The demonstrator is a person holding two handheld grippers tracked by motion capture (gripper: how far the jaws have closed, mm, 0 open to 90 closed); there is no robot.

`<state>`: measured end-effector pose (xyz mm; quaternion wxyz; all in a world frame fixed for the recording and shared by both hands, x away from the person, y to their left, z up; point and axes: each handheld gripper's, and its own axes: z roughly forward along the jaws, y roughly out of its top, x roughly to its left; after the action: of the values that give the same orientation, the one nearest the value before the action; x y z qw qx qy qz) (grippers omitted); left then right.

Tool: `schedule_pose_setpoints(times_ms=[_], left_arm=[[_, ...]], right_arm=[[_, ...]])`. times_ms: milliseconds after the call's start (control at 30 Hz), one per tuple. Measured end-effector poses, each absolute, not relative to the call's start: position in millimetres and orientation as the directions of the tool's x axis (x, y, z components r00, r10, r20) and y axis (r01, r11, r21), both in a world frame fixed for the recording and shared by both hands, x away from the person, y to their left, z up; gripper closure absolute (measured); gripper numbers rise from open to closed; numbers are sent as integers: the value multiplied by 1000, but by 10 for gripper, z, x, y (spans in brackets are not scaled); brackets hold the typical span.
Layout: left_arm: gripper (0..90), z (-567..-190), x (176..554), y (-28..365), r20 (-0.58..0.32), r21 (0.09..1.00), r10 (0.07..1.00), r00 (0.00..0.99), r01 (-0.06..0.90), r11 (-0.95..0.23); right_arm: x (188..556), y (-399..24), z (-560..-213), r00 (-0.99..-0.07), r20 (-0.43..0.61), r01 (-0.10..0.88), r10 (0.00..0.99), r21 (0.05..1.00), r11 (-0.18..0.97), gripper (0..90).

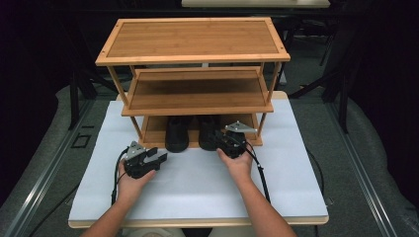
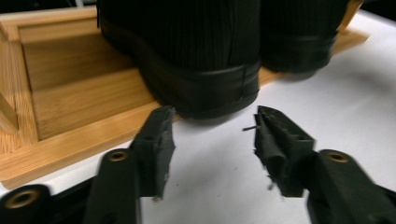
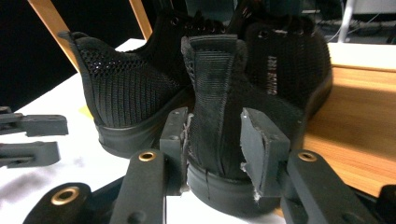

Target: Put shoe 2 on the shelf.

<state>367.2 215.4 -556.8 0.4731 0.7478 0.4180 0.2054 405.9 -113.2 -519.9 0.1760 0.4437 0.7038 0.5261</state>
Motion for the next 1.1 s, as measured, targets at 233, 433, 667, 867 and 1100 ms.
schedule_pose_setpoints(times_ms=[233, 433, 667, 867, 1100], left_arm=[[597, -5526, 3775, 2124, -88, 895, 860, 503, 419, -153], [583, -5638, 3889, 2081, -93, 884, 881, 465, 446, -142], [575, -5625, 3984, 2039, -105, 877, 885, 453, 462, -133], [573, -5626, 4022, 1948, -105, 882, 878, 467, 451, -134], [582, -5587, 4051, 1838, -92, 876, 875, 476, 457, -156]], right_arm=[[3876, -1289, -5181, -493, 190, 403, 849, 915, 29, 677], [3969, -1338, -5300, -395, 151, 447, 906, 894, 46, 697], [4117, -1283, -5468, -355, 160, 500, 921, 865, 42, 701], [4141, -1217, -5526, -366, 207, 521, 907, 853, 16, 726], [4135, -1175, -5534, -378, 225, 521, 898, 854, 6, 734]])
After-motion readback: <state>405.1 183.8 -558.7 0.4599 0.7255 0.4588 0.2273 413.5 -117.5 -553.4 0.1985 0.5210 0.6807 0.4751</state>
